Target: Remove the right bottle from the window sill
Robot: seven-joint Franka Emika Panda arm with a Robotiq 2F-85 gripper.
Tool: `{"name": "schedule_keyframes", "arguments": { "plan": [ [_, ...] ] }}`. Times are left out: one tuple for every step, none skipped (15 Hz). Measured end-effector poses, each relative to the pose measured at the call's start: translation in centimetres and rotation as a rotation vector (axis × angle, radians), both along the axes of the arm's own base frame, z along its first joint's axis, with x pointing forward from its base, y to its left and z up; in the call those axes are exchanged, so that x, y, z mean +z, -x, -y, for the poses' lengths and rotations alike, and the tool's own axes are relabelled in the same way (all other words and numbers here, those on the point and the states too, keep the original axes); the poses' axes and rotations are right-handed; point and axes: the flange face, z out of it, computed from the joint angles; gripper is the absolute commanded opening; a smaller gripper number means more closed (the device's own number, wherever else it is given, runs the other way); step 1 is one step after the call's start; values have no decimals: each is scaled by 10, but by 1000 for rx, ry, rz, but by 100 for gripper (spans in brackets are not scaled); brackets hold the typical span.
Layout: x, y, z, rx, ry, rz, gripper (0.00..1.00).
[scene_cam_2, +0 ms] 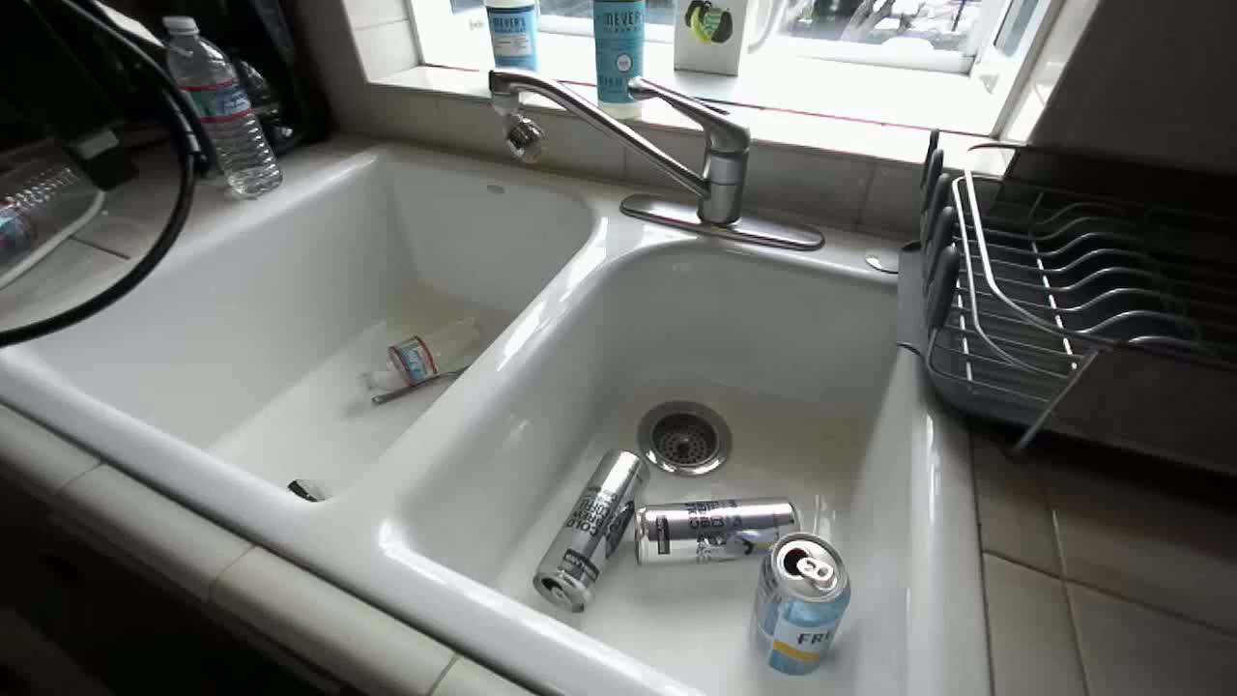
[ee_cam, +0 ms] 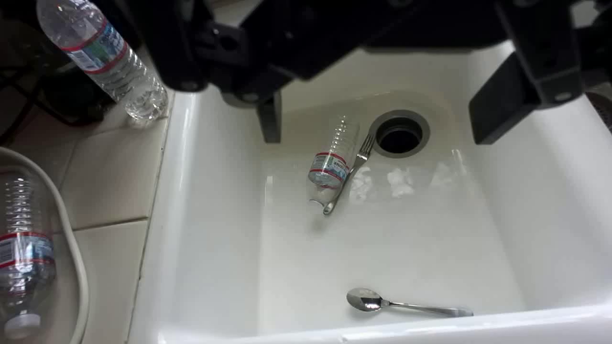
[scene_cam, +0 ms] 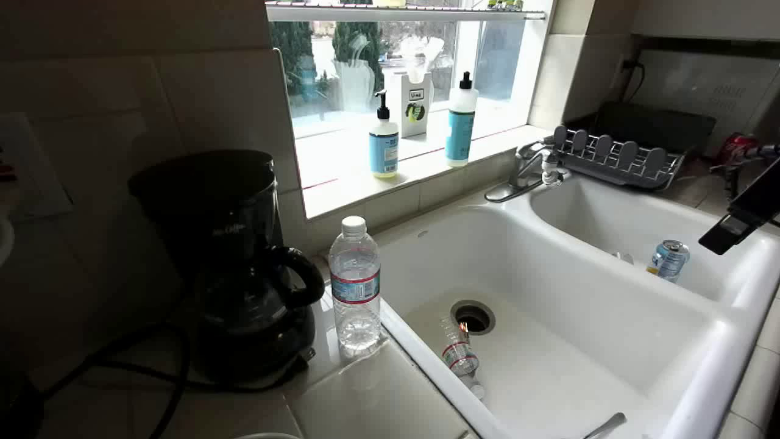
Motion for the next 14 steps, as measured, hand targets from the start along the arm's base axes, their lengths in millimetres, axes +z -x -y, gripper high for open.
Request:
{"name": "schedule_keyframes", "arguments": {
  "plan": [
    [0, 0, 0, 0, 0, 0, 100],
    [0, 0, 0, 0, 0, 0, 100],
    [1, 0, 0, -1, 0, 1, 100],
    [2, -1, 1, -3, 0, 5, 100],
    [5, -2, 3, -8, 2, 11, 100],
    [9, -3, 5, -16, 5, 21, 100],
    [14, -4, 9, -26, 11, 33, 100],
    [20, -6, 14, -38, 21, 50, 100],
    [27, -7, 20, -48, 37, 69, 100],
    [36, -9, 27, -58, 55, 91, 100],
    [45, -11, 35, -69, 76, 113, 100],
    [56, -13, 44, -82, 97, 134, 100],
    [67, -14, 53, -92, 119, 154, 100],
    [78, -15, 63, -94, 143, 168, 100]
  ]
}}
